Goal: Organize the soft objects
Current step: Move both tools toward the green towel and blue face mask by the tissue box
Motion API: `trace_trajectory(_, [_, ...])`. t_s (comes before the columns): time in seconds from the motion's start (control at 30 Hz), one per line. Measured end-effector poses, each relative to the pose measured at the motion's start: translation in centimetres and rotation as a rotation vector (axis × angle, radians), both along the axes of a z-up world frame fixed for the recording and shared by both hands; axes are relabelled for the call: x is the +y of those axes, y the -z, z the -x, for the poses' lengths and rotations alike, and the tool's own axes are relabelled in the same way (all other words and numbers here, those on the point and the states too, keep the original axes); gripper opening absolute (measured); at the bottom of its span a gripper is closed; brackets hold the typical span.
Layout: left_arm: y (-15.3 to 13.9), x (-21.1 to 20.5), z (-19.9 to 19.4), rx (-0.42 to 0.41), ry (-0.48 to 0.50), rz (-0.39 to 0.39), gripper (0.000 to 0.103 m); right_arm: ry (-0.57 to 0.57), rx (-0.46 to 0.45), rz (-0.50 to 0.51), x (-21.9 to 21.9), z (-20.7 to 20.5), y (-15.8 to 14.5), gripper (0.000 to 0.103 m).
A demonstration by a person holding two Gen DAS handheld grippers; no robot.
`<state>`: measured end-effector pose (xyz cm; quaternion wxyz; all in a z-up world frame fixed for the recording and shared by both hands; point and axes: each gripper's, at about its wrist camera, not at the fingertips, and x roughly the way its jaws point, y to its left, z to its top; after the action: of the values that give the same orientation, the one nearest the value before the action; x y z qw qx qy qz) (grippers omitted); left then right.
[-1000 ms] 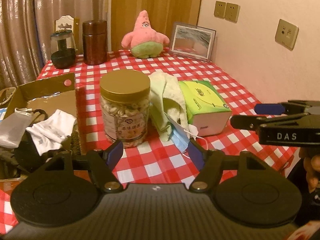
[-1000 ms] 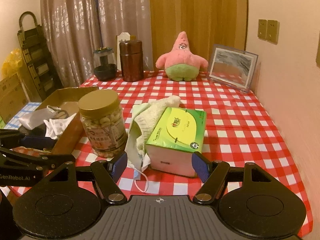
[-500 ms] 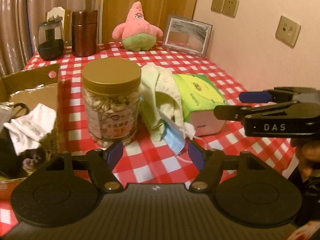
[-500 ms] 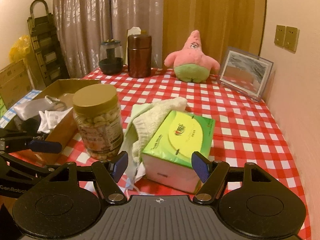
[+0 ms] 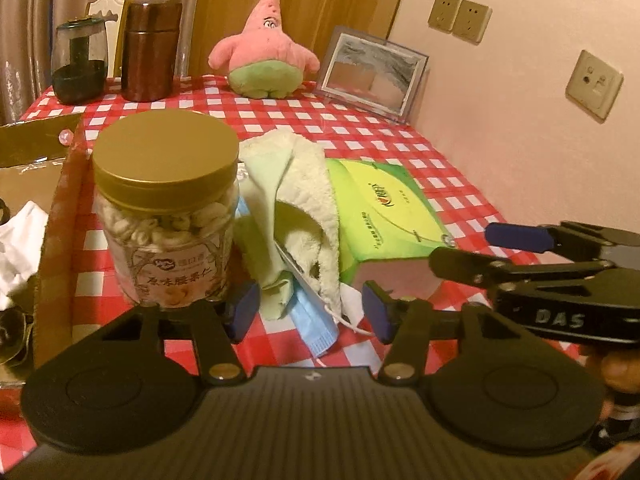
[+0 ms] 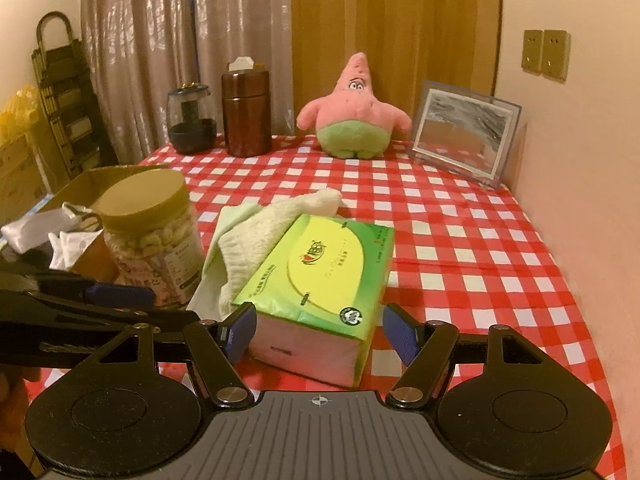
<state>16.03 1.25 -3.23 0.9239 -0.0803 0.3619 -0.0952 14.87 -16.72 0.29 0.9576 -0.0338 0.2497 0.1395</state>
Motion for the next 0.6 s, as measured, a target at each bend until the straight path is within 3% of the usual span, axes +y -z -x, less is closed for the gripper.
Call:
trace_trajectory(0.2, [1.5,-0.5,-1.8,0.031,-0.012,-0.019,0.032,0.001,0.010,-0.014,-0.4,-0.5,0.2,0.071])
trace_trajectory(0.37, [2.2,-0.8,-2.4,0.051,-0.004,-0.047,0.008,0.001,0.022,-0.021,-0.4,-0.6,0.6,0.071])
trace_trajectory(0.6, [1.6,-0.2,-0.9,0.071,0.031,-0.089,0.000,-0.005,0.016,-0.027,-0.2,-0.2,0.4,0.071])
